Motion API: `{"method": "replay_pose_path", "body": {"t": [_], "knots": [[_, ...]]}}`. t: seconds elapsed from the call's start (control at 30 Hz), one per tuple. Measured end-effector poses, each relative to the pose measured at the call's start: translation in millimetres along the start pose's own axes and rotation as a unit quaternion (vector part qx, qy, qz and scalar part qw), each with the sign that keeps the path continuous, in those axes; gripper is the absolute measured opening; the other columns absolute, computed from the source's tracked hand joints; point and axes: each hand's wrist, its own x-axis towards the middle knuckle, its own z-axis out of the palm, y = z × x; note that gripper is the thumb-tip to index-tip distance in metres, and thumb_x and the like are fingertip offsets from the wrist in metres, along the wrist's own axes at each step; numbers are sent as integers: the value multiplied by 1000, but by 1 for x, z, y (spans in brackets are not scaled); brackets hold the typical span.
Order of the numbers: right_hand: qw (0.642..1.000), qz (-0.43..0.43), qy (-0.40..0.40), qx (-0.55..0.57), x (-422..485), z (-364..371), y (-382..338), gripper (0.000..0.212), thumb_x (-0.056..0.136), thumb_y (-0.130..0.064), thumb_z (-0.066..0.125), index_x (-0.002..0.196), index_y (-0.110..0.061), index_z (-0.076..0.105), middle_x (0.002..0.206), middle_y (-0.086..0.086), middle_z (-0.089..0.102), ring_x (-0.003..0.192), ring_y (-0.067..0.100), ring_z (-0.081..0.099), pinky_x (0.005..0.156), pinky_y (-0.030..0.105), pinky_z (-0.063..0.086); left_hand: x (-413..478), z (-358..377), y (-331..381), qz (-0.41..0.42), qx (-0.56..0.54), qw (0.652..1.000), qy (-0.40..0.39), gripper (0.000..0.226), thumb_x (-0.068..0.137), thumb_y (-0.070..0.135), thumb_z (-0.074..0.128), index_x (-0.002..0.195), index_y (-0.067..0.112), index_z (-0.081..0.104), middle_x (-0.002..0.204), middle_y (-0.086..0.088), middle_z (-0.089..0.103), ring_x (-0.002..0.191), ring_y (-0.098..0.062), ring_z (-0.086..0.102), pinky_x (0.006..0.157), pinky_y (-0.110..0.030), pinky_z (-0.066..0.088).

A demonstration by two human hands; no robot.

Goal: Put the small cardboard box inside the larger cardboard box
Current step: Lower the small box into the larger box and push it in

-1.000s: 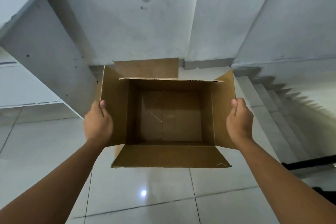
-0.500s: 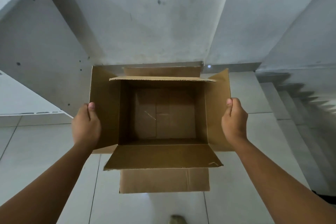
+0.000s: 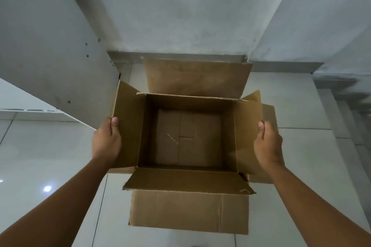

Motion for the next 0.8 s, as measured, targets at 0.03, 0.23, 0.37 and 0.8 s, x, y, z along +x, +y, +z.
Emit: {"method": "replay_pose_path", "body": {"t": [0.03,0.23,0.37,0.8], "knots": [[1000,4,-10,-4,0,7,5,26,98,-18,35,101,-1,55,63,-5,45,55,5,44,47,18,31,1,8,-7,-4,4,1000,-9,42,98,37,26,101,3,51,83,-9,53,71,-23,47,63,-37,35],[998,27,-48,-25,4,45,35,27,98,-19,36,104,-1,56,75,6,54,62,12,48,52,21,36,7,49,-40,-42,19,997,-62,37,98,33,31,109,5,54,90,-10,55,76,-22,48,66,-35,37],[998,42,-17,-53,8,62,50,28,96,-18,42,109,-2,60,97,18,67,85,27,61,69,30,44,13,68,-51,-39,18,997,-61,40,98,33,32,113,5,56,101,-17,62,84,-29,54,73,-39,42],[996,49,52,-49,20,74,68,25,88,-14,58,108,-1,65,104,18,70,93,27,64,74,27,43,30,98,-54,-16,1,1000,-15,26,88,30,58,105,13,69,106,-10,71,87,-22,61,74,-32,49]]}}
